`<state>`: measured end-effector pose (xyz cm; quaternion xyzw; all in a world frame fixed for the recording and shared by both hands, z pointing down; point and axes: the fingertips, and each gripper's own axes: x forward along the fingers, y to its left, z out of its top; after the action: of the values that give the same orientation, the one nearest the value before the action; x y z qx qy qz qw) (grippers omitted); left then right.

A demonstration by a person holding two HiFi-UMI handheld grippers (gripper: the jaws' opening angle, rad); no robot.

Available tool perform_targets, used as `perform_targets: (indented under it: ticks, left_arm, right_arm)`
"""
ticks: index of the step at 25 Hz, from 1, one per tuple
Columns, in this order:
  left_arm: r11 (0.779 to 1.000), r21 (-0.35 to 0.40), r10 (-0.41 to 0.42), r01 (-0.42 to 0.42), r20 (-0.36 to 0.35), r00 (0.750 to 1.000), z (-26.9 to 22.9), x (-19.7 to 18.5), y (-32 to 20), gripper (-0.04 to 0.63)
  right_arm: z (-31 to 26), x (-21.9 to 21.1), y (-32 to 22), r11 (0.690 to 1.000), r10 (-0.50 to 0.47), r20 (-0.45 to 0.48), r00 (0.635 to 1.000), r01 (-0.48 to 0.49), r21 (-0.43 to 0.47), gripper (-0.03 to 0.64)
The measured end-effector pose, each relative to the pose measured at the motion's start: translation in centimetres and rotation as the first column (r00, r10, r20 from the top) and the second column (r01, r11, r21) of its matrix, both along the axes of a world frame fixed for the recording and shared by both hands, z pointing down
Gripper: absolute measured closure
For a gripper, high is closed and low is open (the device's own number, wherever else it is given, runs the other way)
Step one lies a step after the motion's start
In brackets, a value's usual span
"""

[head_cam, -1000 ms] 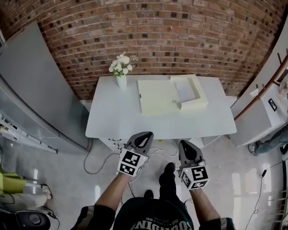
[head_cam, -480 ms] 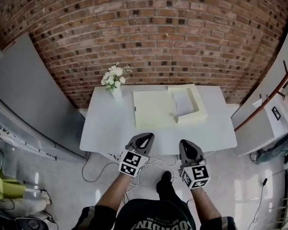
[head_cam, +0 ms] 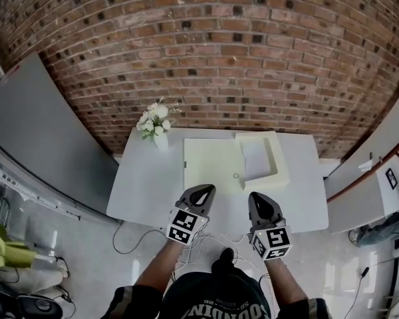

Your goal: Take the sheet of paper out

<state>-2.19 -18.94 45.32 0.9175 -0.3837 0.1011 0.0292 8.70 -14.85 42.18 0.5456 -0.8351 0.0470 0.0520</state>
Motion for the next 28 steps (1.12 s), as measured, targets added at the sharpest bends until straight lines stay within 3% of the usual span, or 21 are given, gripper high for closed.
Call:
perform_targets:
  ticks: [16, 28]
  left_arm:
    - [0.996, -0.013, -0.087, 0.087, 0.028, 0.996, -0.2, 0.8, -5.1, 0.584]
    - [0.997, -0.011, -0.071, 0.071, -0.009, 0.997, 0.2, 1.8, -10.6, 0.584]
  right_arm:
    - [1.7, 1.2, -6.8, 0.994, -0.101, 0.020, 0.995, 0.102, -0.040, 0.548]
    - [2.1, 1.7, -11.6, 0.995, -0.094, -0.024, 0.995, 0.092, -0.042, 0.548]
